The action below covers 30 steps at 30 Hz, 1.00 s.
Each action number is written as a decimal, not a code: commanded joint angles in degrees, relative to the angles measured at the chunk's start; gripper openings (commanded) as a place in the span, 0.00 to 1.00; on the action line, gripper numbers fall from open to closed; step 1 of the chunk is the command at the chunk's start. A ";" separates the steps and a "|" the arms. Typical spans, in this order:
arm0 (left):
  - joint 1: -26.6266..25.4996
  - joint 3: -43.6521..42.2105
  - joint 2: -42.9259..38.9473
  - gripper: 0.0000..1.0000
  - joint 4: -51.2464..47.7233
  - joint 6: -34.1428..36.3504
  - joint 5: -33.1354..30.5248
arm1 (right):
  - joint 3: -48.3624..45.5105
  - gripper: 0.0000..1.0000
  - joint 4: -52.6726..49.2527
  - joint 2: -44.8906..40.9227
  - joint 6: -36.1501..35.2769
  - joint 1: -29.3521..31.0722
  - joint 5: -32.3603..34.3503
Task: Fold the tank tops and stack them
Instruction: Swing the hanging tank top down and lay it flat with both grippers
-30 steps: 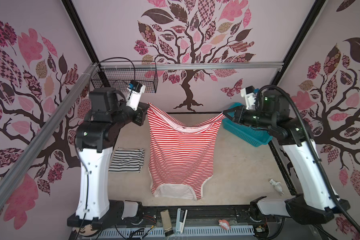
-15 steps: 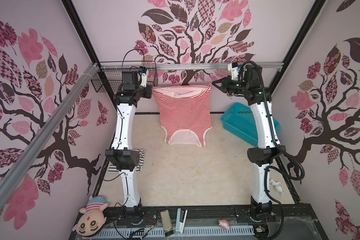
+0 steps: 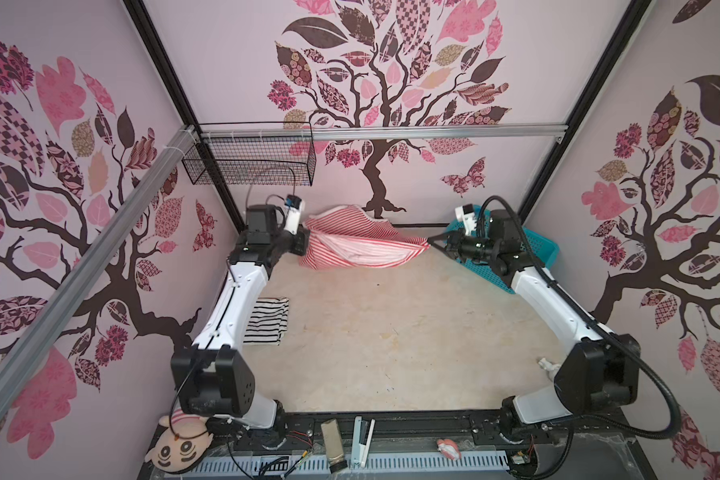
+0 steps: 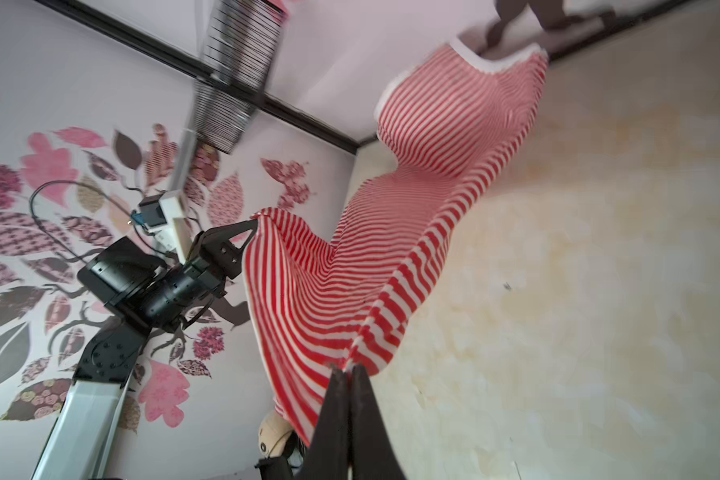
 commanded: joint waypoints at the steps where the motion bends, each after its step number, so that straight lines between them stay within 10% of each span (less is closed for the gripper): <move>1: 0.24 -11.35 0.48 0.00 -8.60 5.36 7.22 | -11.05 0.00 8.83 3.08 1.54 -0.23 -1.55; 10: -8.91 -29.43 -9.70 0.00 -16.43 17.38 12.13 | -24.74 0.00 6.32 4.38 -4.62 -0.23 1.30; 30: -12.15 -25.97 -17.12 0.00 -32.66 31.46 4.95 | -16.54 0.00 -22.98 -5.66 -12.18 -0.23 34.42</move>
